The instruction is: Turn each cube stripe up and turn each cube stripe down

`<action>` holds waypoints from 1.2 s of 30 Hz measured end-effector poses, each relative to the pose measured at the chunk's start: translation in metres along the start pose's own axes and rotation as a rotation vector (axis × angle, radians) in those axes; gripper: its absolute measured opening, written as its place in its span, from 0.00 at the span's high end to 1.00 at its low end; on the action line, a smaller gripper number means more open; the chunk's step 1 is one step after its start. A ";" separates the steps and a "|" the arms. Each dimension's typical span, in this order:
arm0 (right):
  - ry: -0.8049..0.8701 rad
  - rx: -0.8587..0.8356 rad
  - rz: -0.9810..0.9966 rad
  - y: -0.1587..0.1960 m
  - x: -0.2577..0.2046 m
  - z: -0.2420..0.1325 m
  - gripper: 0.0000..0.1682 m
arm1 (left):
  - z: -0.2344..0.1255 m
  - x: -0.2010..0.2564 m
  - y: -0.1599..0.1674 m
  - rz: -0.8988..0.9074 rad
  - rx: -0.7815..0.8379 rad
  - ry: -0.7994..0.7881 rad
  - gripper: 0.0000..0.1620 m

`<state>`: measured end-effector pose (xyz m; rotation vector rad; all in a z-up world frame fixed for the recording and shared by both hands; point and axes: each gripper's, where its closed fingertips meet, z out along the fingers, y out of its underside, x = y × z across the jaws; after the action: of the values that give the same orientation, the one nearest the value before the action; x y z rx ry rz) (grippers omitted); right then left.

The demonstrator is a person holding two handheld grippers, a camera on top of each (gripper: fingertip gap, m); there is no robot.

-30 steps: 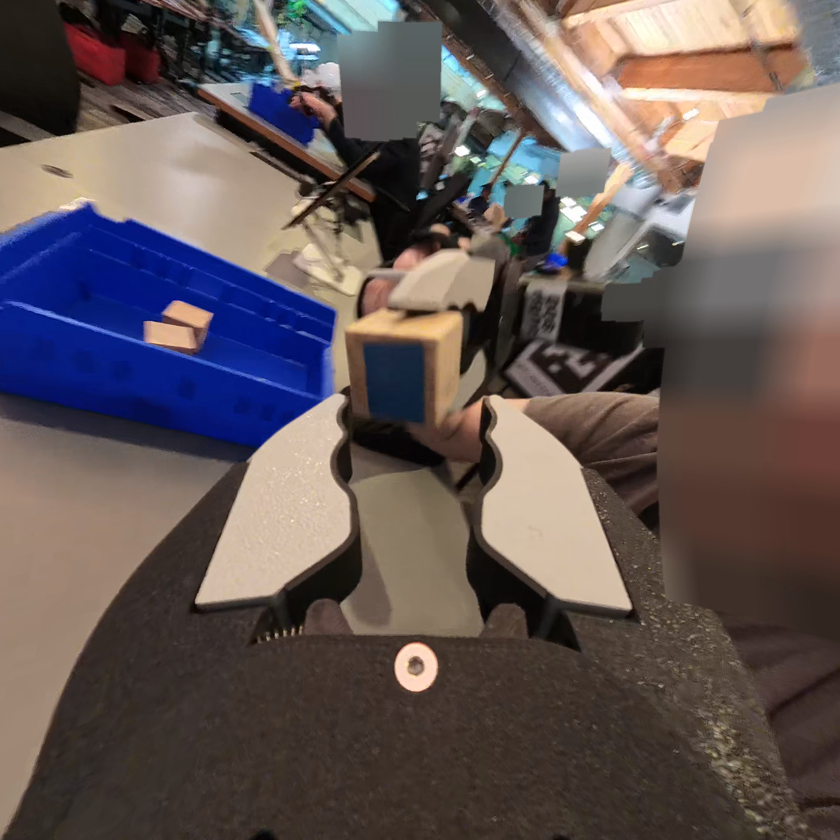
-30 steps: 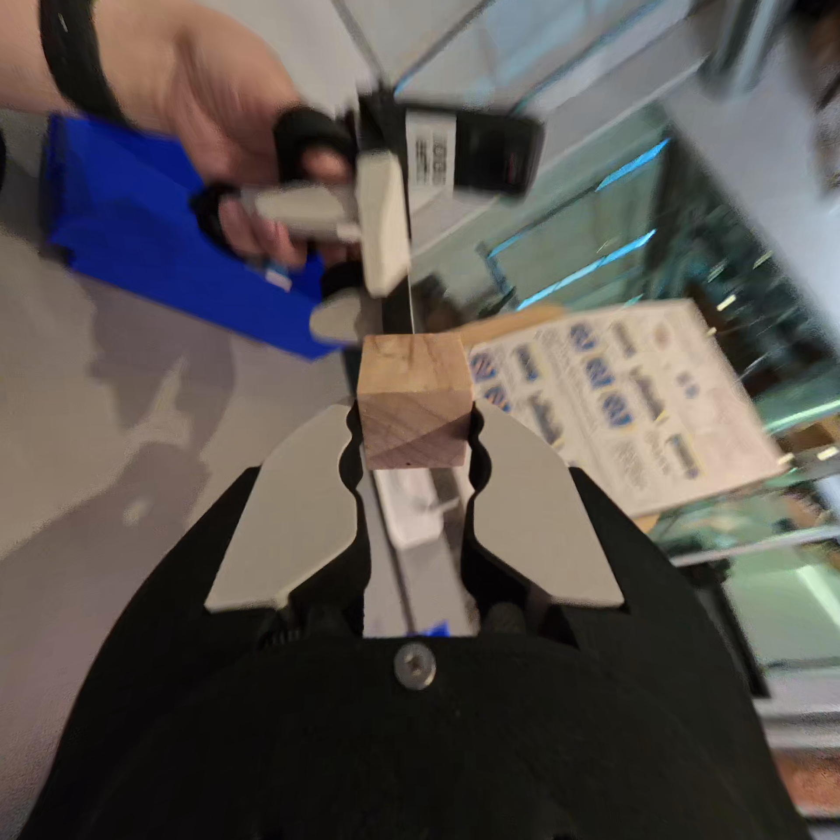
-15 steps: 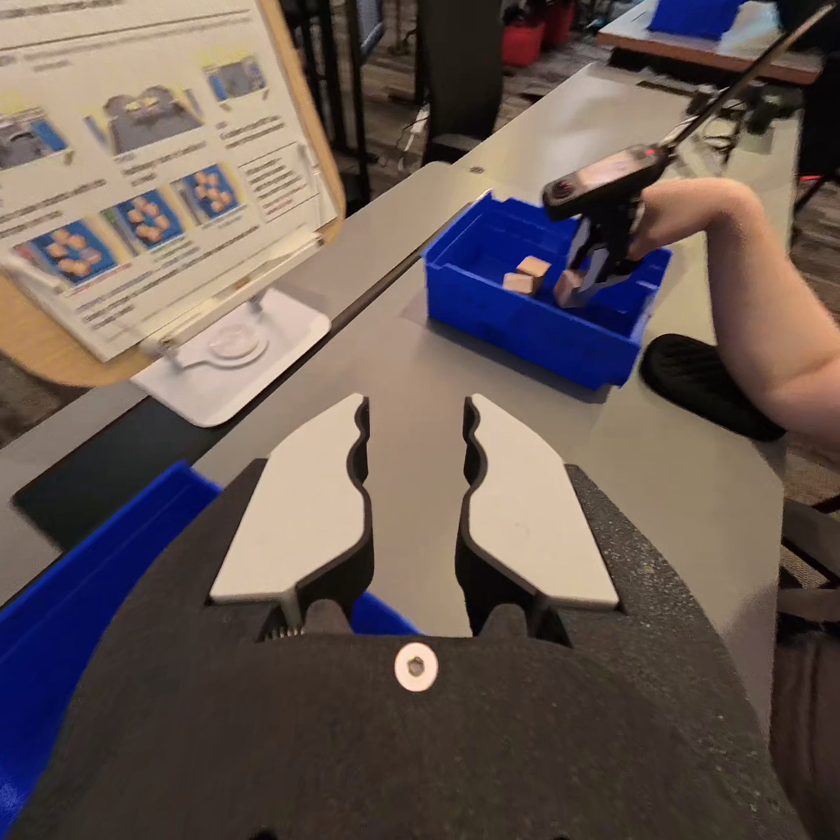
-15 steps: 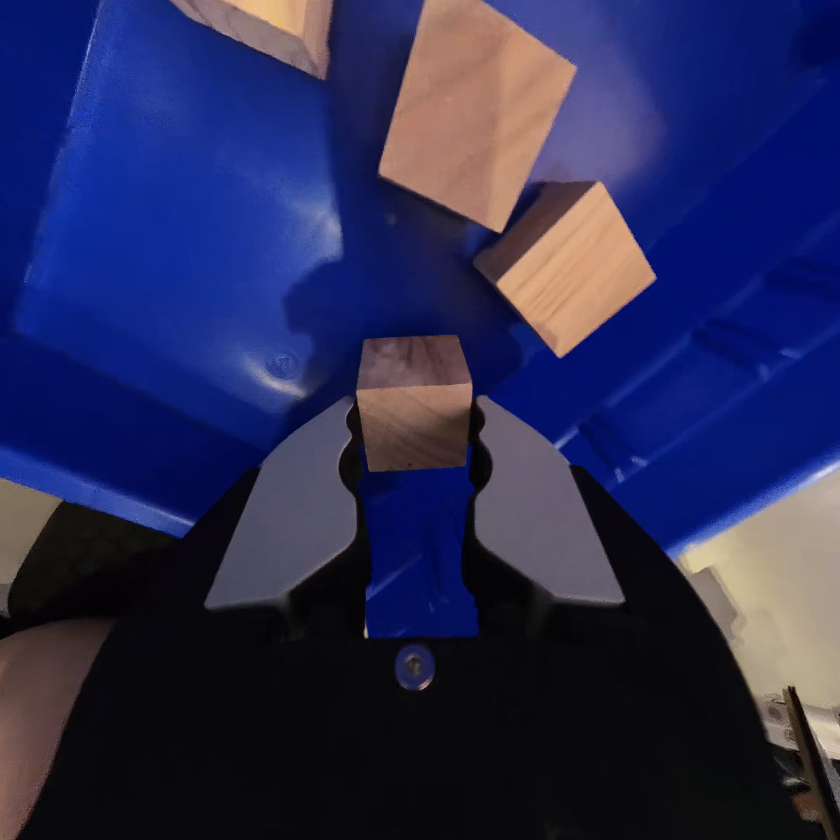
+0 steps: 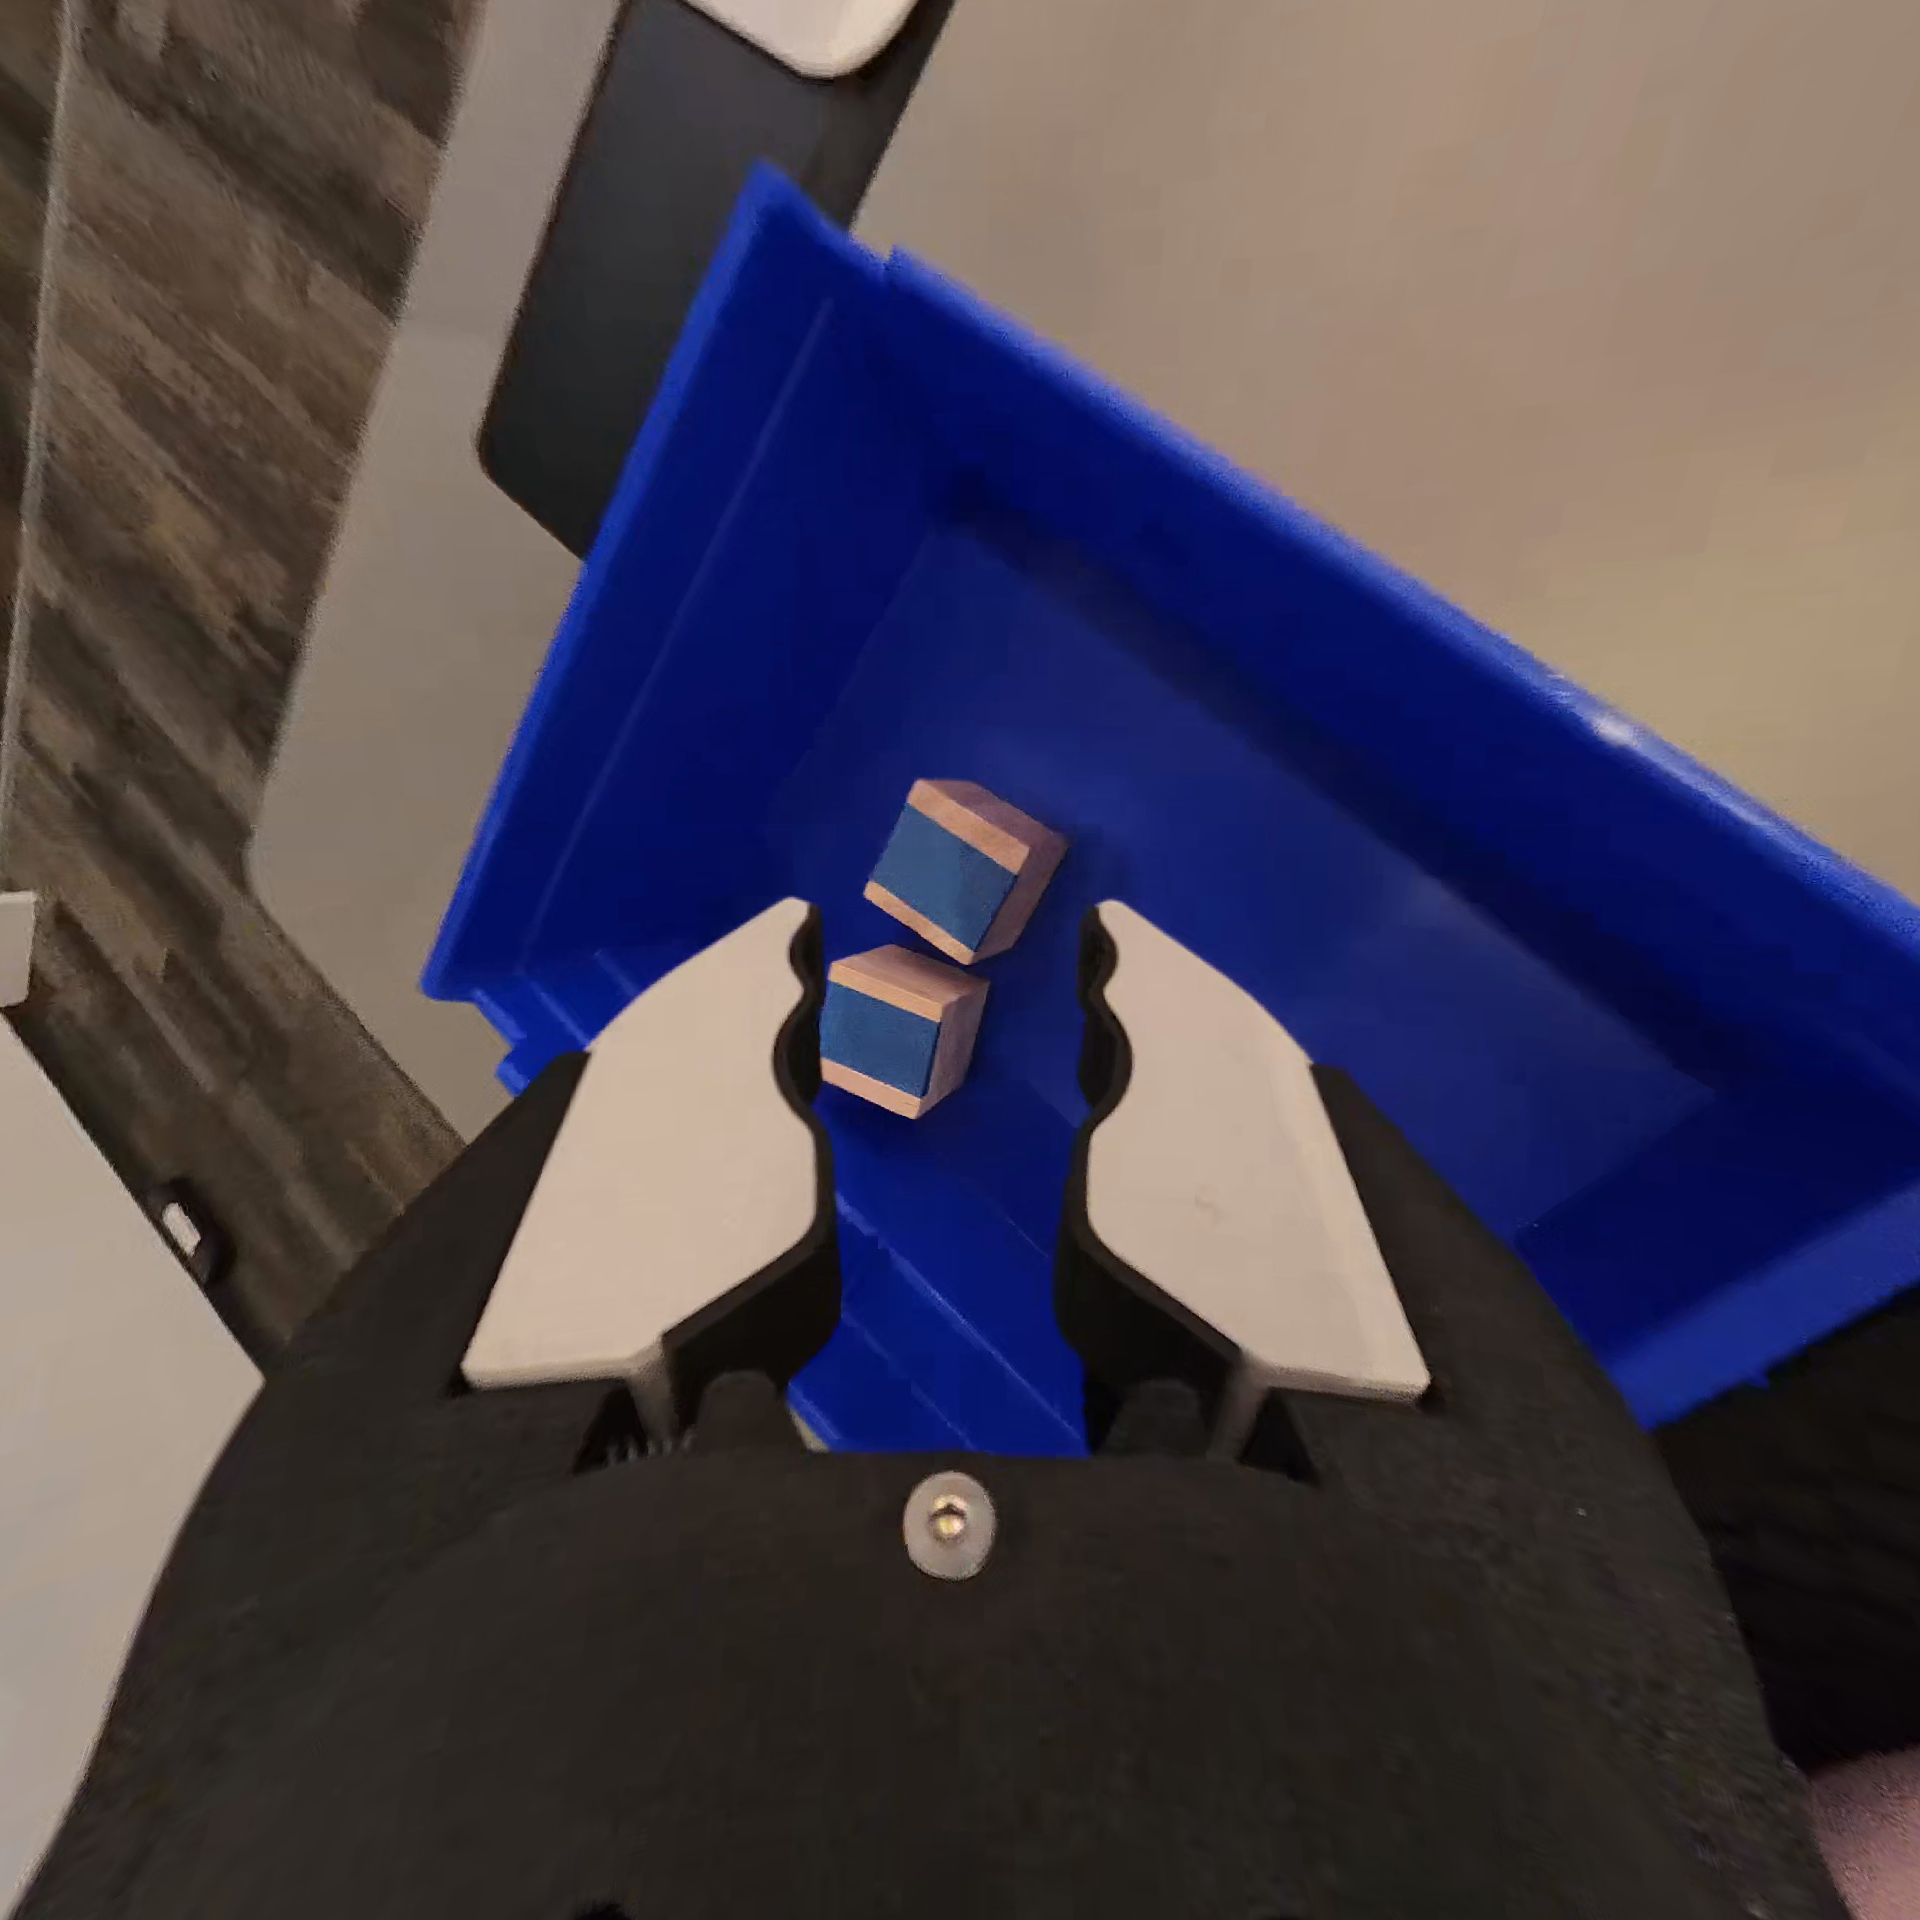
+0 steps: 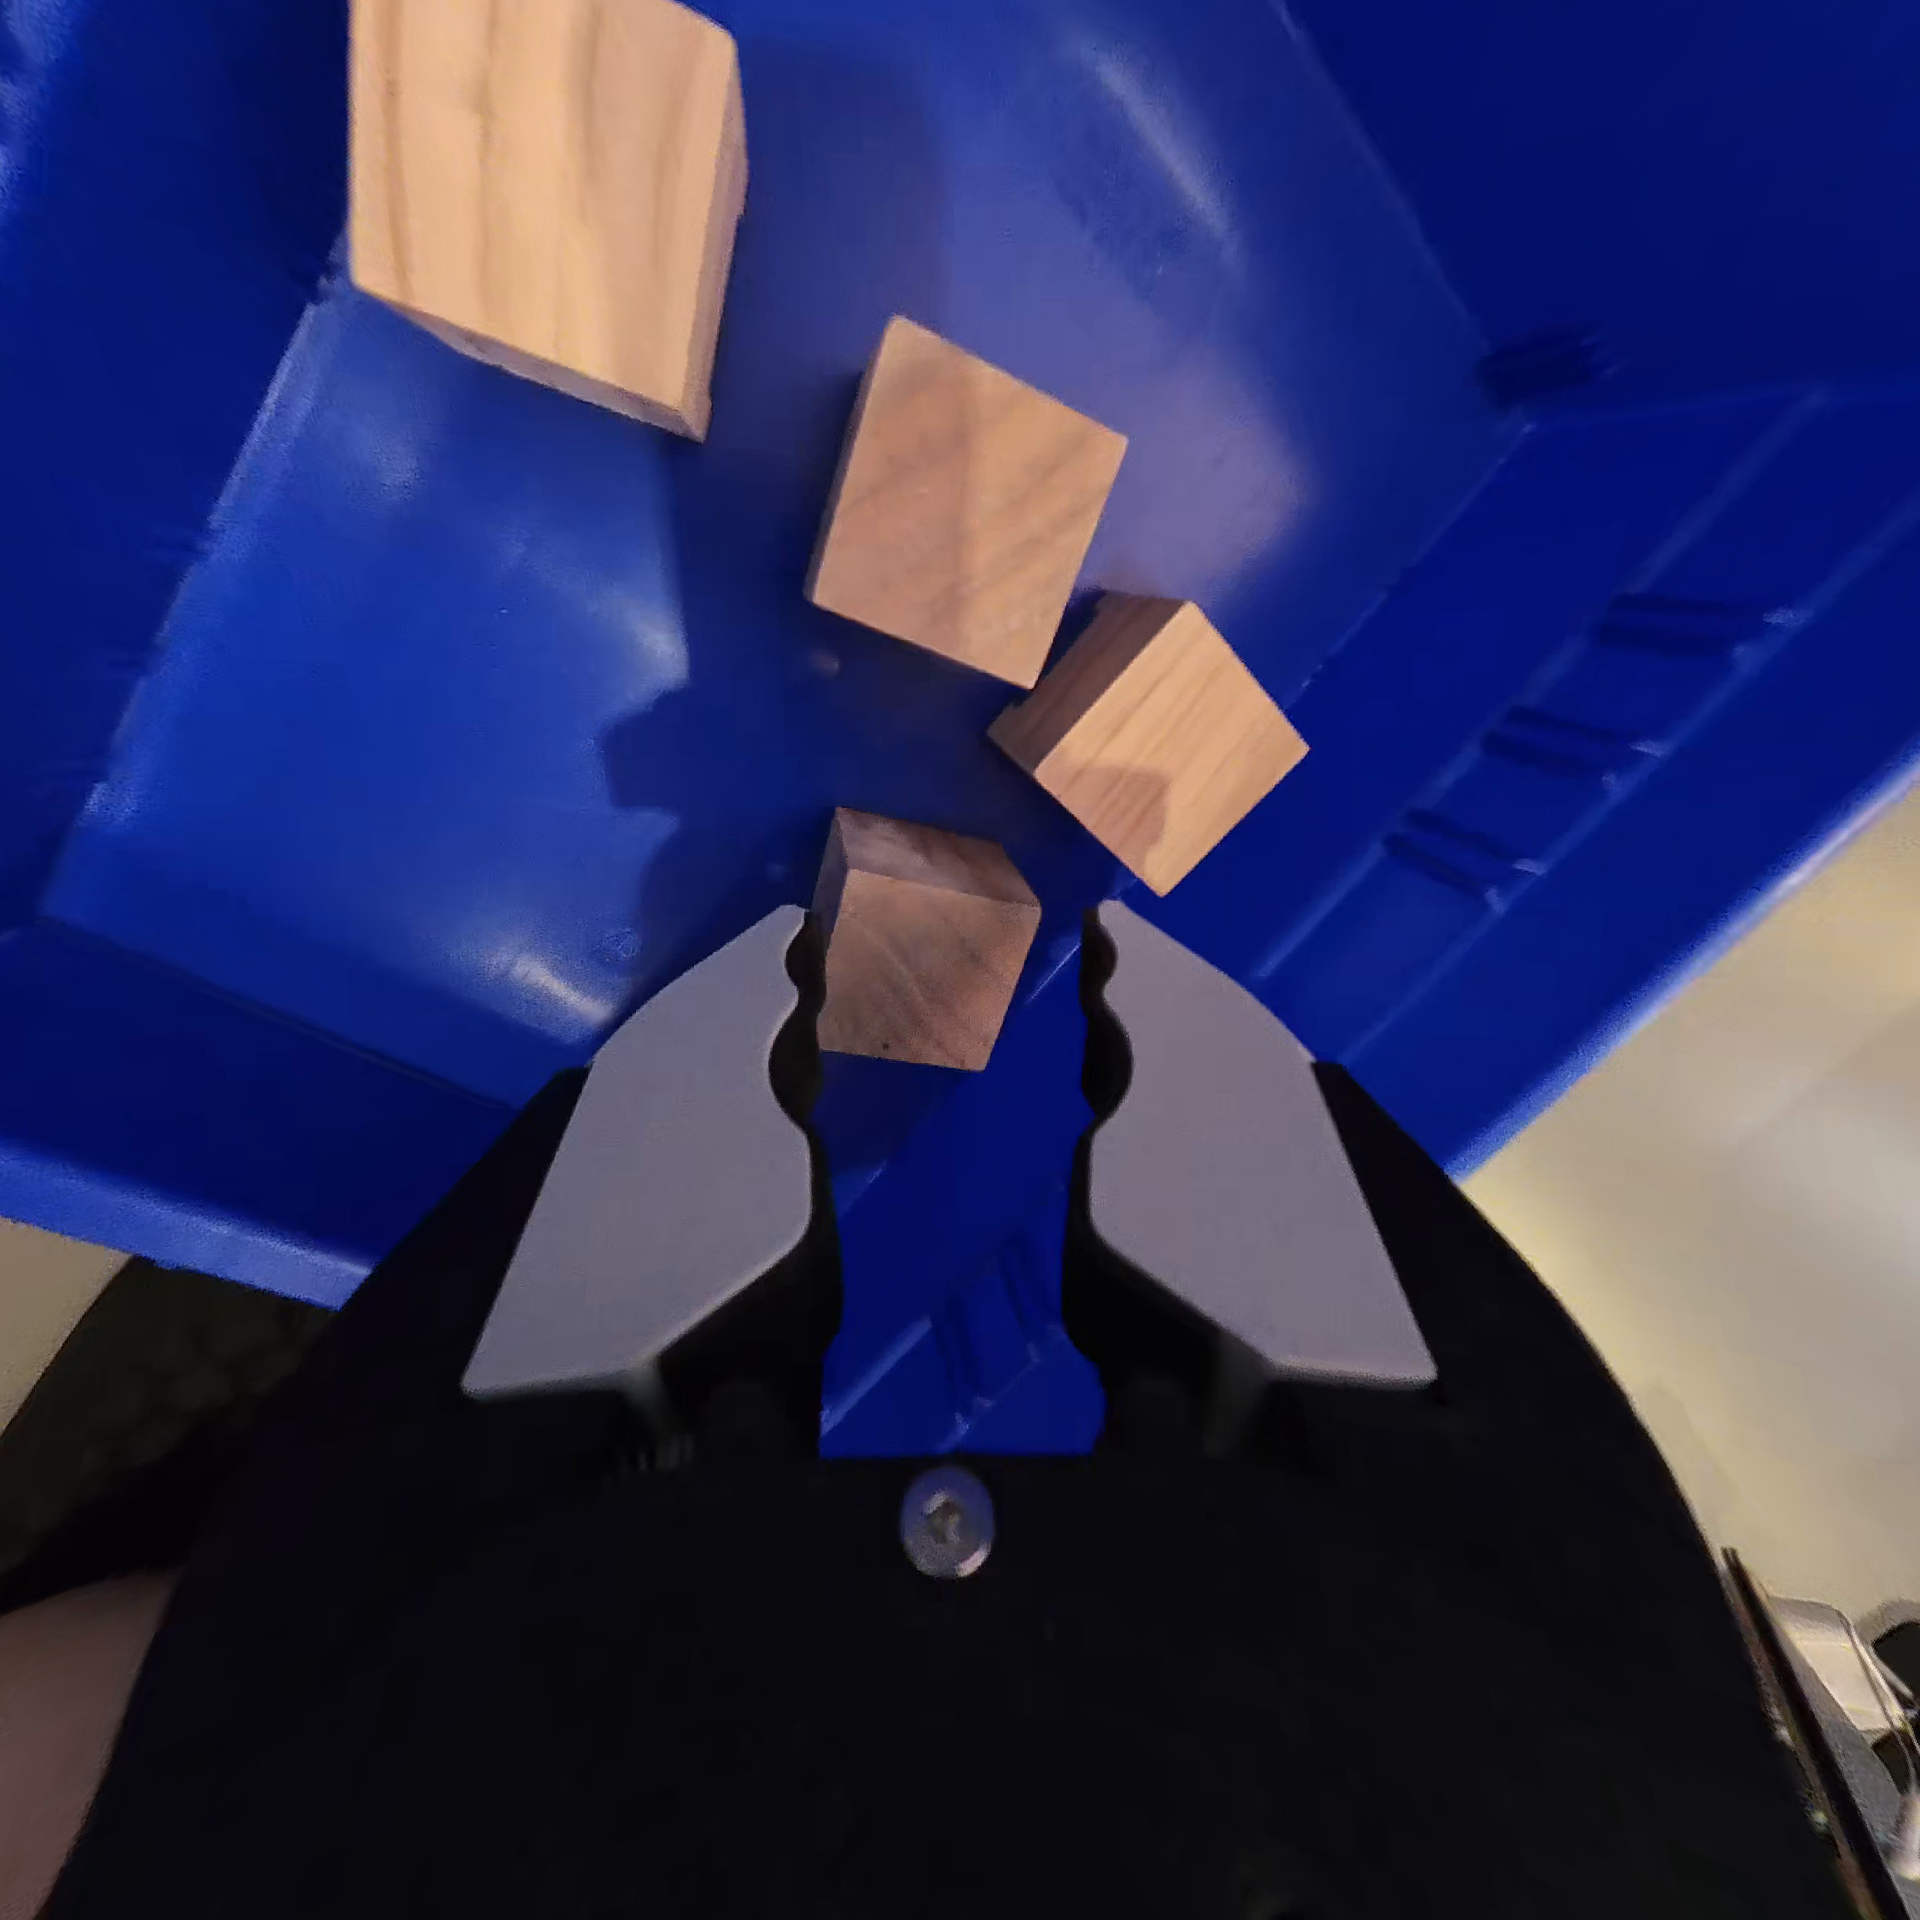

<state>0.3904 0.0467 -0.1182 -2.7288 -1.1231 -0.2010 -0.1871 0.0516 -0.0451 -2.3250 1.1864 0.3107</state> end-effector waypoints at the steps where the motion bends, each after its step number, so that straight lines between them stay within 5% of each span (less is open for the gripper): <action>1: 0.004 0.011 -0.003 -0.001 0.000 -0.003 0.70 | 0.009 0.002 0.004 0.007 -0.027 0.027 0.71; 10: -0.017 0.049 -0.029 0.003 -0.008 -0.023 0.70 | 0.061 0.012 0.016 0.089 -0.077 0.174 0.69; 14: -0.021 0.086 -0.040 0.001 -0.012 -0.033 0.70 | 0.070 0.010 0.018 0.113 -0.083 0.181 0.63; 36: -0.035 0.075 -0.125 -0.005 -0.027 -0.037 0.71 | 0.099 0.007 0.034 0.072 -0.171 0.236 0.61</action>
<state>0.3655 0.0240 -0.0867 -2.6088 -1.2853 -0.1253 -0.2076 0.0828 -0.1431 -2.5254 1.4071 0.1714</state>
